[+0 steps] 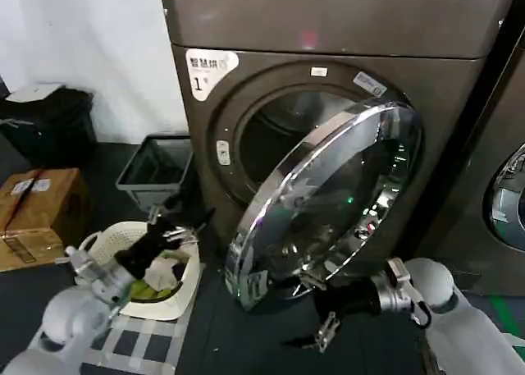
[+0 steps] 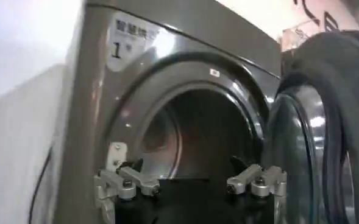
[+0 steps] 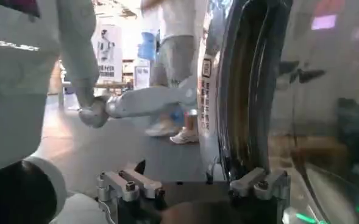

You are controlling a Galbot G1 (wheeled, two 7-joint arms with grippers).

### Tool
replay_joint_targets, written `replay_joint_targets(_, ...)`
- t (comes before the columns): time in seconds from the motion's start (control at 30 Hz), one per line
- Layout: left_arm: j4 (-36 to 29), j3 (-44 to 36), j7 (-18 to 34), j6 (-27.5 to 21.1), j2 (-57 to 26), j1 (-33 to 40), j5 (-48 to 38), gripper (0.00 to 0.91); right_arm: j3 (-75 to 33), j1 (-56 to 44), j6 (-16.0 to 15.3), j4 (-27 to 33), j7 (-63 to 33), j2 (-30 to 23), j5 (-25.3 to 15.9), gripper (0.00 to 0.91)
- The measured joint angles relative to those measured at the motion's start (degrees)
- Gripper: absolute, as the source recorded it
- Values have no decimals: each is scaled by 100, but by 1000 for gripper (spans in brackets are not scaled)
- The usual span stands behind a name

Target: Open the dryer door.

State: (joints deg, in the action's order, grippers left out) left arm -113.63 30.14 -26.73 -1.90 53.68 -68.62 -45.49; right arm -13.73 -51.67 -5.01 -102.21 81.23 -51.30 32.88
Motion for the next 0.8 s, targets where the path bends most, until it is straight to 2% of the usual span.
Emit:
replay_joint_targets(0.43, 144, -916, -60, 55, -100, 412, -173, 907, -734, -763, 56, -348, 57, 255, 44, 907)
replay_joint_targets(0.8, 189, -1415, -128, 49, -108, 653, -178, 907, -1315, -1128, 71, -149, -38, 273, 105, 907)
